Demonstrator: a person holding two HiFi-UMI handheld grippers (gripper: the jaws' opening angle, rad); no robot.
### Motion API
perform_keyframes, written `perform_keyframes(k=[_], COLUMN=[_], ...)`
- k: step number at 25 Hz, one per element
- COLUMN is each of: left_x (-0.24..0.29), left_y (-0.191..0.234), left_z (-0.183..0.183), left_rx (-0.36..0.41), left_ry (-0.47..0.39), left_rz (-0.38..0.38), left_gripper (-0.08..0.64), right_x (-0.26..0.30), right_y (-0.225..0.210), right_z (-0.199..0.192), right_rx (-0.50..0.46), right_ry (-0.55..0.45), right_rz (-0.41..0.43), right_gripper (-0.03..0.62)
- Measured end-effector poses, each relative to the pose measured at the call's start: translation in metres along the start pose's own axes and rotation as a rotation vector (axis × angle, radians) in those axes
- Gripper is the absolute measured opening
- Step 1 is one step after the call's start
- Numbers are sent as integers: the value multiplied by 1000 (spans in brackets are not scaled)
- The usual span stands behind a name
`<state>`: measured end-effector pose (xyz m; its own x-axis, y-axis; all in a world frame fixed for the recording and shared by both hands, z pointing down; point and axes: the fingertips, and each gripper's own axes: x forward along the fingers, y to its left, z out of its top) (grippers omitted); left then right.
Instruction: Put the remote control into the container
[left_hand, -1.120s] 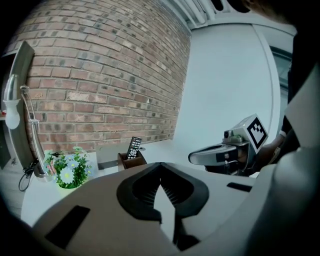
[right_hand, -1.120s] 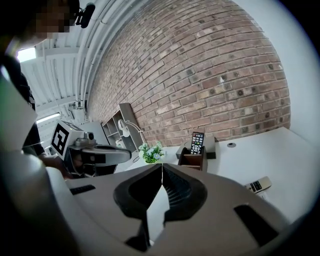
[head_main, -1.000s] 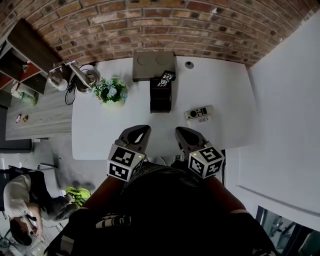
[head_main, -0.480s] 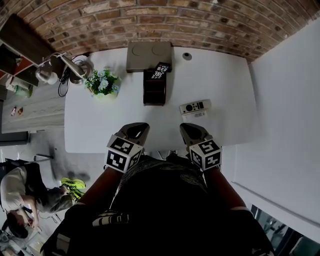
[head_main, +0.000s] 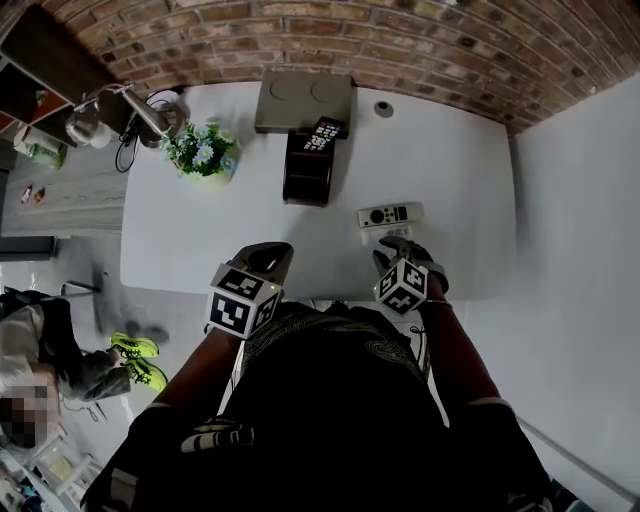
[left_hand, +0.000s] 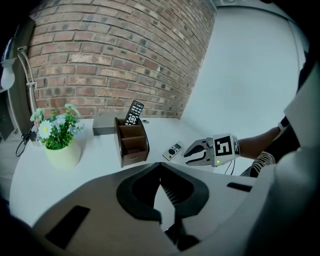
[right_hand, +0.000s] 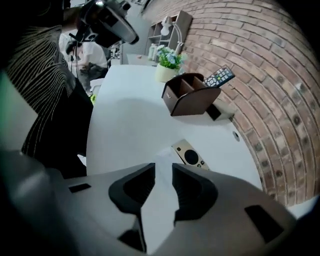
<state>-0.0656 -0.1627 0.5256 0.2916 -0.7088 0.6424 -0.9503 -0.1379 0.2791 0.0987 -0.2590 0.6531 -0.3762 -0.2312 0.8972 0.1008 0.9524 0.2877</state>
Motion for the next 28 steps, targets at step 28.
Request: perform_keyframes(k=[28], left_x=[-5], left_y=[8], left_z=[-3], left_rx=[-44], left_ry=[-4], left_rz=[52], left_gripper=[5], right_x=[44], right_y=[-9], right_z=[17], right_rx=[-385], right_ry=[67], right_rz=[103], right_gripper=[190])
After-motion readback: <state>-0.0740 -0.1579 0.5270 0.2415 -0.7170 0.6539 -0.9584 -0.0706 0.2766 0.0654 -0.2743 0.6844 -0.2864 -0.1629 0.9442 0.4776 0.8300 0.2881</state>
